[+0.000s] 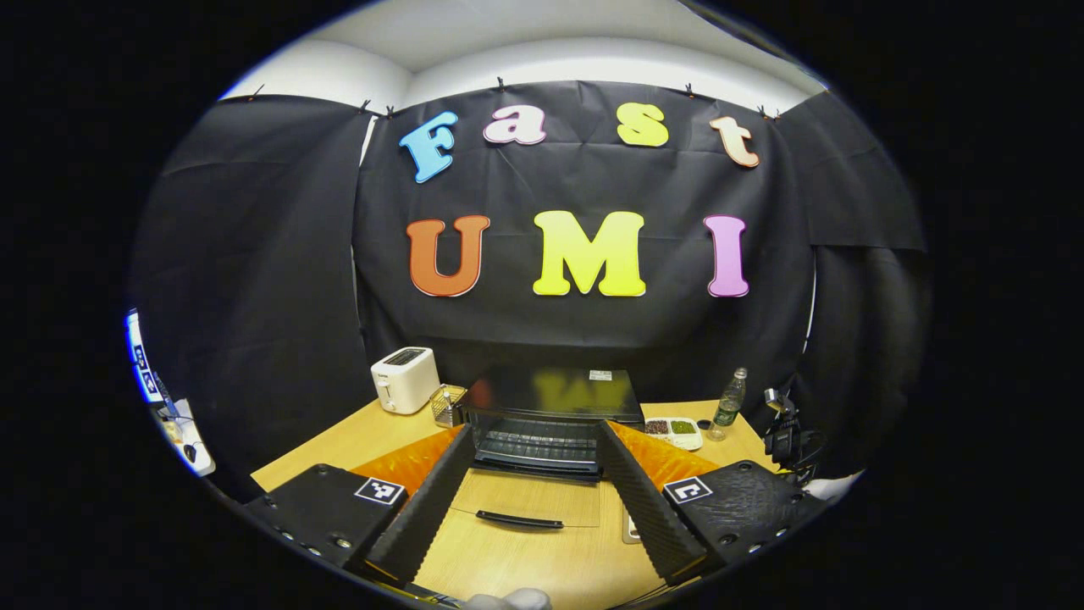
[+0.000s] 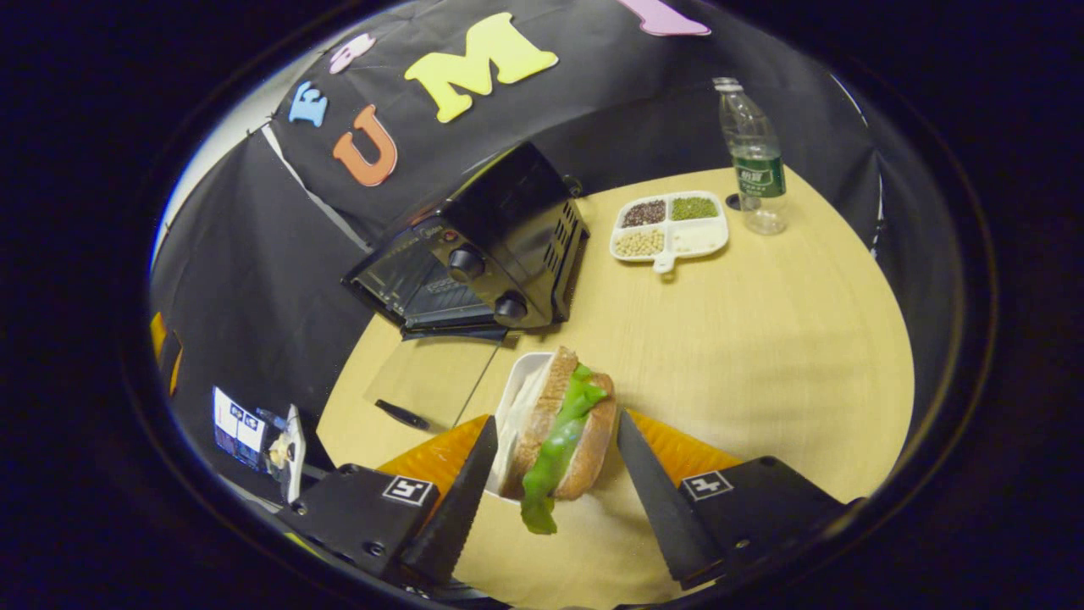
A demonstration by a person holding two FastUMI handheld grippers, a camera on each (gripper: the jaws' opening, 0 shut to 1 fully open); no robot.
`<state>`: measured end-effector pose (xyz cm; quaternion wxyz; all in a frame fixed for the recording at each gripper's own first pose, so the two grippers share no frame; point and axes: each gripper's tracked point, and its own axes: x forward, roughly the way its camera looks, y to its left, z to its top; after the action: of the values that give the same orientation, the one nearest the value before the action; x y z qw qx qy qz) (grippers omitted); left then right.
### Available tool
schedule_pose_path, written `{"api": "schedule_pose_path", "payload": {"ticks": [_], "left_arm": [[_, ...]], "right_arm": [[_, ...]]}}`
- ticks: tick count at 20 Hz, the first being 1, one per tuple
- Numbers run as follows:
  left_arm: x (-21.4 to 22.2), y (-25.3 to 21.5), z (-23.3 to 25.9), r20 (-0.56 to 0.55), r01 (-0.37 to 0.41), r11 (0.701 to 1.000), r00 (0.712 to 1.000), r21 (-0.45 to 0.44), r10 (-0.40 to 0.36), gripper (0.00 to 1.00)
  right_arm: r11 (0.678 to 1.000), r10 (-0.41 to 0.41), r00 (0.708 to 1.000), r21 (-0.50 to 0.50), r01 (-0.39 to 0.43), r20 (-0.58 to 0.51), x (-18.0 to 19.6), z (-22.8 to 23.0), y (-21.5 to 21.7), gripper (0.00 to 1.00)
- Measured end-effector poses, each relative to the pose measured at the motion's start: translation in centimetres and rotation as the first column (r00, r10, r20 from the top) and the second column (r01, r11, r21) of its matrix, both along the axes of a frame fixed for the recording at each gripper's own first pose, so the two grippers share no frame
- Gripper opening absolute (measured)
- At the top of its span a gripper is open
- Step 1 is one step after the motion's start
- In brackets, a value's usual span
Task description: Open the electric oven with the left hand, put the food in, and close the electric oven.
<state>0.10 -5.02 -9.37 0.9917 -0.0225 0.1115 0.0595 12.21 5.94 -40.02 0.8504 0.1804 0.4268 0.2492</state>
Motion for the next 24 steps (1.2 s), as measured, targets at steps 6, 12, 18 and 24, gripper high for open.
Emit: {"api": "schedule_pose_path", "payload": {"ticks": [6,12,18,24], "left_arm": [[-0.5,0.7,-0.5,-0.029,-0.07,0.997,0.997,0.026,0.071,0.96],[-1.1,1.4,-0.7,-0.022,-0.088,0.995,0.996,0.037,0.089,0.96],[-2.4,2.9,0.0,0.015,-0.023,0.998,1.0,0.057,0.022,0.96],[-3.9,3.8,-0.4,0.017,0.138,0.989,0.99,0.043,-0.139,0.95]], "right_arm": [[0.996,0.039,0.998,0.079,-0.035,-0.057,0.8,-0.5,0.9,0.53],[0.995,0.026,0.999,0.097,-0.022,-0.039,1.1,1.4,1.1,0.42],[0.991,-0.06,0.996,0.123,0.051,0.072,0.5,7.5,2.9,0.42],[0.951,-0.238,0.962,0.233,0.203,0.133,-1.3,11.7,8.8,0.41]]}}
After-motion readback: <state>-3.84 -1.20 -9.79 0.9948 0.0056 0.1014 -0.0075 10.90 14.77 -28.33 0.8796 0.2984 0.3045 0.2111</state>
